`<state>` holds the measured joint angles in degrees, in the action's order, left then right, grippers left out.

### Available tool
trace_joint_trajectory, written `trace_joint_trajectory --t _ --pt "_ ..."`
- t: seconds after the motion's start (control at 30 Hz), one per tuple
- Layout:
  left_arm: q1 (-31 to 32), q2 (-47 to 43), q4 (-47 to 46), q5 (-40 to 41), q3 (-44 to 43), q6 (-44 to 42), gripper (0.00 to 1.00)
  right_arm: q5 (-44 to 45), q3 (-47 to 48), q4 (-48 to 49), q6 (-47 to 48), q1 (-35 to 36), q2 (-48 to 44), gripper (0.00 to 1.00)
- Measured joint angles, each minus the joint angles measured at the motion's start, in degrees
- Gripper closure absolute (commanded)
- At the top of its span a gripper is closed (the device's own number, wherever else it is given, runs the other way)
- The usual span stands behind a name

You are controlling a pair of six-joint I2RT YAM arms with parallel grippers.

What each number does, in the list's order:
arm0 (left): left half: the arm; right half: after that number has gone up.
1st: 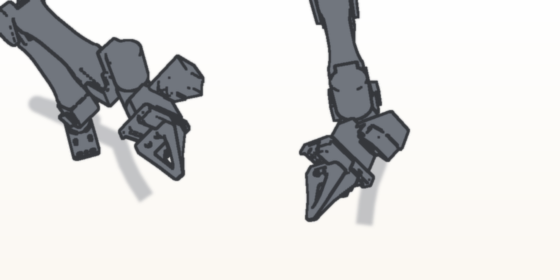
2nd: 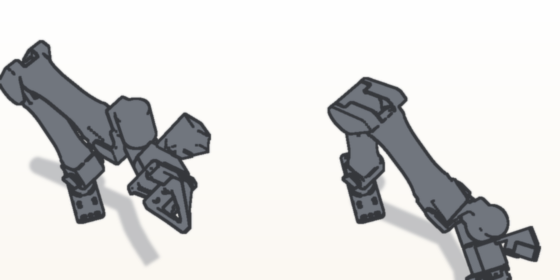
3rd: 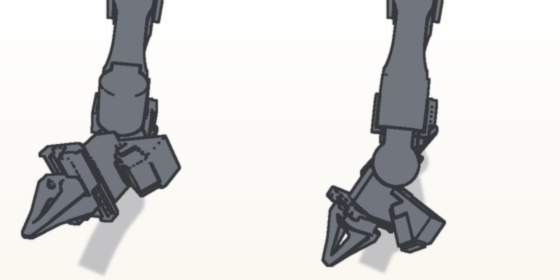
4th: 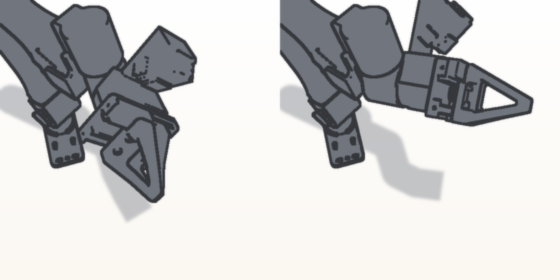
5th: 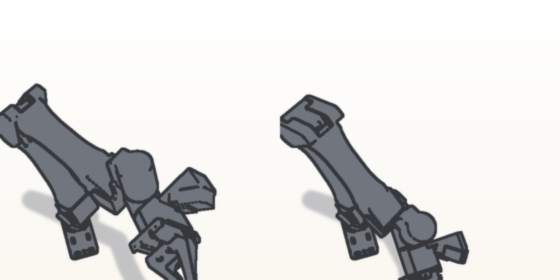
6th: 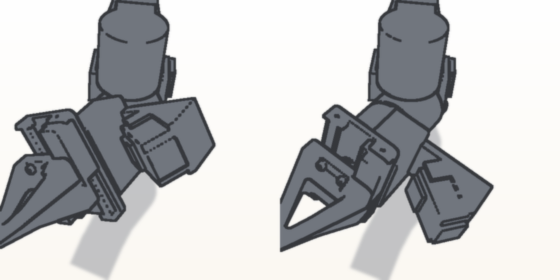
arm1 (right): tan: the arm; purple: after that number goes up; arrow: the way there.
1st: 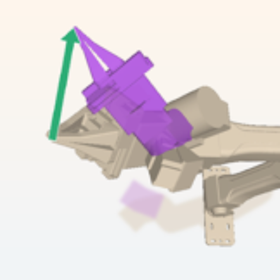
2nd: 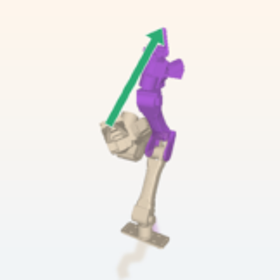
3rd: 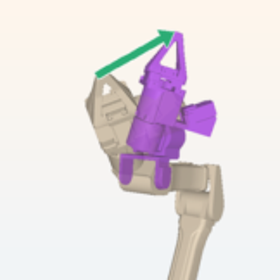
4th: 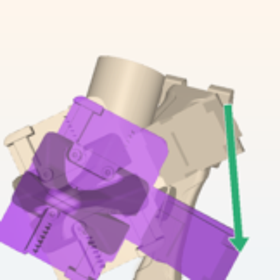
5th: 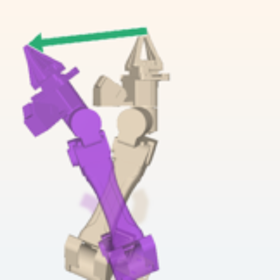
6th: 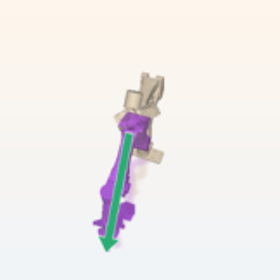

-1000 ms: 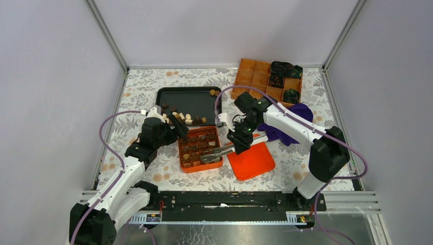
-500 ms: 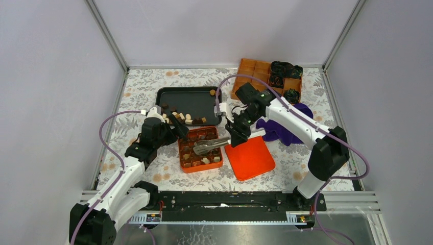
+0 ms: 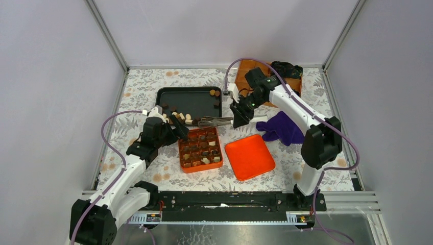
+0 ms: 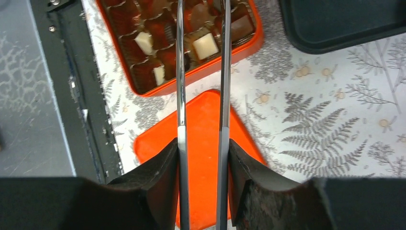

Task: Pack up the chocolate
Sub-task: Pick up the fake chocolate from the plate.

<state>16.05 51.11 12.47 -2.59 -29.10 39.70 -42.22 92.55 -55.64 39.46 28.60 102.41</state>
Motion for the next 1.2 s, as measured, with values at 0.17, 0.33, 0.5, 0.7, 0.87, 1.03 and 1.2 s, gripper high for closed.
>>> trace_joint_trajectory --t 0.17,0.33,0.5,0.7,0.87,1.03,1.2 --pt "0.00 1.33 -0.11 -0.02 0.00 0.00 0.11 3.37 2.67 2.82 -1.36 -0.17 3.63 0.58" --pt "0.00 2.38 -0.63 -0.04 0.00 0.00 0.11 6.95 5.75 4.90 -2.25 -0.17 7.58 0.57" --pt "-0.04 3.89 -1.75 -0.15 0.00 0.00 0.12 10.73 7.32 6.03 -2.29 -0.17 10.82 0.58" --pt "-0.07 5.55 -2.71 -0.70 0.00 -0.46 0.13 14.36 7.80 7.04 -1.77 -0.17 13.16 0.57" --pt "-0.11 6.38 -3.02 -0.96 0.00 -1.07 0.15 15.93 7.91 7.48 -1.07 -0.17 14.27 0.57" --pt "-0.33 7.19 -3.23 -1.07 0.00 -1.79 0.17 16.22 8.90 7.69 -0.72 -0.17 15.12 0.57" --pt "-0.55 8.09 -3.48 -1.11 0.00 -2.25 0.18 16.22 11.54 7.69 -0.70 -0.17 16.65 0.57"
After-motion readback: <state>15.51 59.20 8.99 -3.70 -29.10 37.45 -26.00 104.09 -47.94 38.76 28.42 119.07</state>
